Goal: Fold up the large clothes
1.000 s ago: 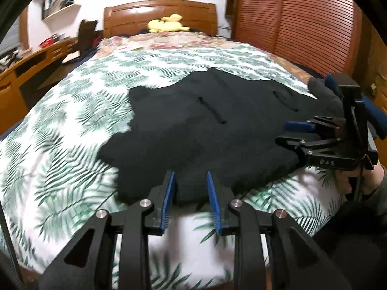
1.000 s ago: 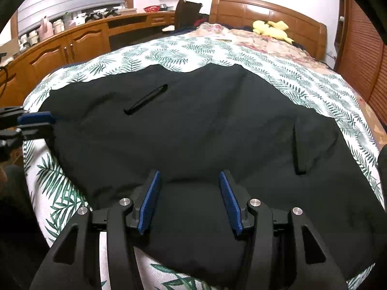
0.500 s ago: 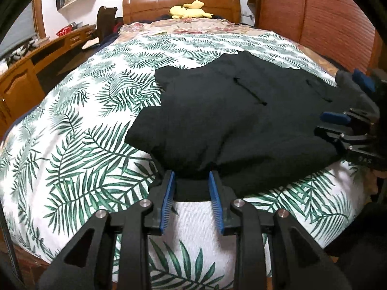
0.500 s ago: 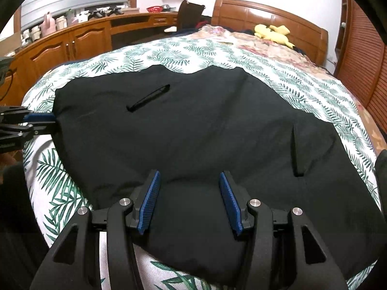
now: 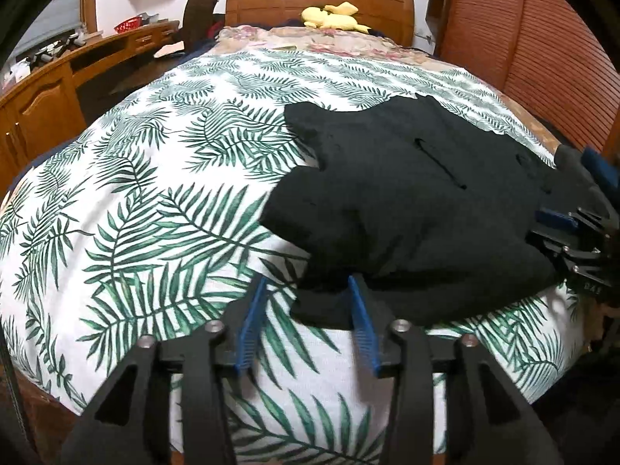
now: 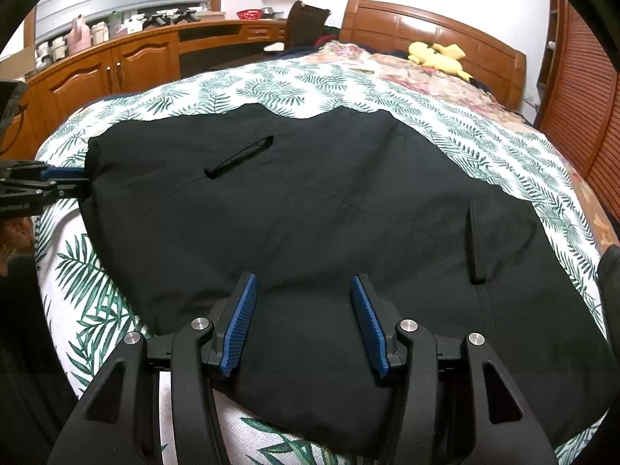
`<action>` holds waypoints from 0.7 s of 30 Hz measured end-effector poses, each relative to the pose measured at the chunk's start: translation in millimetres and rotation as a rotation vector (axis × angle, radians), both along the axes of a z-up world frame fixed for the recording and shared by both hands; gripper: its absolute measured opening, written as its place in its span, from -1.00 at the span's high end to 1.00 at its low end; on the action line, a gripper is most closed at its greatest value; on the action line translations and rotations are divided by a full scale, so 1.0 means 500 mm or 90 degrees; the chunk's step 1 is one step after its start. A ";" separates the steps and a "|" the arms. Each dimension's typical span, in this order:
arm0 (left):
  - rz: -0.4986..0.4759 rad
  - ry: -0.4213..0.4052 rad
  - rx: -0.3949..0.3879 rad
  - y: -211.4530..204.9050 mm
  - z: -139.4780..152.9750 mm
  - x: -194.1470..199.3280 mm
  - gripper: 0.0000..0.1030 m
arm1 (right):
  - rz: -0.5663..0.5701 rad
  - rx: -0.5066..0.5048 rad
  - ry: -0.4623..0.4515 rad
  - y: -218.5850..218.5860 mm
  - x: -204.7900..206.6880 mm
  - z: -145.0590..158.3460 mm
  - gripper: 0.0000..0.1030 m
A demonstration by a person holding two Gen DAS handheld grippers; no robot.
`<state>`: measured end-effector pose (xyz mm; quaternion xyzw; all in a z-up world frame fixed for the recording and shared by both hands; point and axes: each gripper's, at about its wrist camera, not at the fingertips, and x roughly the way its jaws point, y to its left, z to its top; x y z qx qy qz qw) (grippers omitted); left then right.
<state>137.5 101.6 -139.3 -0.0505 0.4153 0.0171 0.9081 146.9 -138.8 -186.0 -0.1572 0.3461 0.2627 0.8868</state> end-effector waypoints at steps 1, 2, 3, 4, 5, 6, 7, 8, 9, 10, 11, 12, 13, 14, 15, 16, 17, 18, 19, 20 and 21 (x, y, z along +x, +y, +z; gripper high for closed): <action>0.003 0.000 0.008 0.001 -0.002 0.002 -0.10 | 0.000 0.000 0.000 0.000 0.000 0.000 -0.01; 0.008 0.000 0.017 0.001 -0.004 0.002 -0.23 | 0.000 0.000 0.000 0.000 0.000 -0.001 -0.01; 0.010 0.000 0.021 0.003 -0.007 0.005 -0.29 | 0.000 0.000 0.000 0.000 0.000 0.000 -0.01; 0.013 0.002 0.020 0.007 -0.010 0.008 -0.32 | 0.000 0.000 0.000 -0.001 0.000 0.000 -0.01; 0.016 0.003 0.020 0.009 -0.012 0.009 -0.42 | 0.000 -0.001 0.000 0.000 0.000 0.000 -0.01; 0.024 0.004 0.033 0.011 -0.015 0.013 -0.60 | 0.000 -0.001 0.000 0.000 0.000 0.000 -0.01; 0.031 0.004 0.048 0.012 -0.018 0.015 -0.70 | 0.000 -0.001 -0.001 0.000 0.000 -0.001 -0.01; 0.038 0.003 0.058 0.014 -0.021 0.018 -0.86 | 0.000 0.000 -0.001 0.000 0.000 0.000 -0.01; 0.042 0.005 0.053 0.020 -0.026 0.021 -0.88 | 0.000 0.000 0.000 0.001 0.000 0.000 -0.01; 0.044 0.010 0.037 0.028 -0.029 0.024 -0.89 | 0.000 -0.001 0.000 0.000 0.000 0.000 -0.01; 0.043 0.011 0.027 0.033 -0.030 0.025 -0.89 | 0.000 -0.001 0.000 0.001 0.000 0.000 -0.01; 0.041 0.011 0.024 0.031 -0.029 0.024 -0.89 | 0.000 -0.002 -0.001 0.000 0.000 -0.001 -0.01; 0.040 0.012 0.024 0.032 -0.029 0.025 -0.89 | 0.000 -0.002 -0.001 -0.001 0.000 -0.002 -0.01; 0.038 0.013 0.025 0.031 -0.029 0.025 -0.89 | 0.000 -0.002 -0.001 0.001 0.000 -0.001 -0.01; 0.038 0.014 0.027 0.029 -0.028 0.022 -0.89 | 0.001 -0.003 -0.002 0.001 0.000 -0.001 -0.01; 0.039 0.014 0.028 0.027 -0.024 0.020 -0.89 | 0.001 -0.005 -0.004 0.000 -0.001 -0.001 -0.01; 0.040 0.012 0.029 0.025 -0.021 0.016 -0.88 | 0.001 -0.005 -0.006 -0.002 -0.001 -0.002 -0.01; 0.038 0.009 0.028 0.023 -0.018 0.011 -0.87 | 0.000 -0.005 -0.008 -0.003 -0.001 -0.003 -0.03; 0.034 0.006 0.024 0.022 -0.016 0.008 -0.83 | -0.002 -0.007 -0.009 -0.005 -0.001 -0.003 -0.04; 0.029 0.003 0.019 0.021 -0.012 0.004 -0.74 | -0.004 -0.009 -0.012 -0.005 -0.001 -0.002 -0.06; 0.027 0.003 0.015 0.019 -0.009 0.000 -0.65 | -0.006 -0.009 -0.014 -0.006 -0.001 -0.002 -0.09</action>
